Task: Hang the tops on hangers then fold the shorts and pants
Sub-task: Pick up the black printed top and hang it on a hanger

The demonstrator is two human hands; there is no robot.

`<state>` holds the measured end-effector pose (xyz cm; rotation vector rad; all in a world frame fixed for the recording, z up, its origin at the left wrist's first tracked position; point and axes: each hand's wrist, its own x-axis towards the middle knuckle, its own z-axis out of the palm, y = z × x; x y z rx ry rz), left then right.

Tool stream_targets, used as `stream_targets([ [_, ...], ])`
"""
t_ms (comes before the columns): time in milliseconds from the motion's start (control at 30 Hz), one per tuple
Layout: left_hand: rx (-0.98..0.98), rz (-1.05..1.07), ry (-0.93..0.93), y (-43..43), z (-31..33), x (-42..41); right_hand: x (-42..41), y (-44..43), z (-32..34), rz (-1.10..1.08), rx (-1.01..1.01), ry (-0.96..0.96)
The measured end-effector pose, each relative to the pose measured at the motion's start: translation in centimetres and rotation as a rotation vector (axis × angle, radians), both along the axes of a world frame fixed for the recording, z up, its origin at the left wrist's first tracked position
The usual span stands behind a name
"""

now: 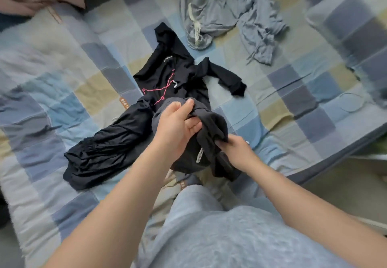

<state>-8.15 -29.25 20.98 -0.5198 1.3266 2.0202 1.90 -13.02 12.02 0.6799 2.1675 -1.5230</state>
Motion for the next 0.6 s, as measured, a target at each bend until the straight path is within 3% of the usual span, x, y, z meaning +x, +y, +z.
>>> stream_targets([
  [100,-0.088,0.003,0.068,2.2,1.5,-1.0,0.1,3.3,2.7,-0.207,-0.054,0.031],
  [233,-0.324,-0.432,0.281,6.1,2.4,1.0,1.7,7.8,6.6,-0.351,-0.081,0.164],
  [333,-0.356,-0.652,0.353,9.4,2.8,5.4,3.3,10.6,9.3,-0.379,-0.131,0.259],
  [433,-0.401,-0.658,0.501,13.2,2.5,9.8,5.4,14.2,11.2,-0.322,-0.151,0.327],
  [600,-0.657,-0.468,0.591,18.2,5.9,13.9,9.2,21.5,16.3,-0.287,-0.149,0.434],
])
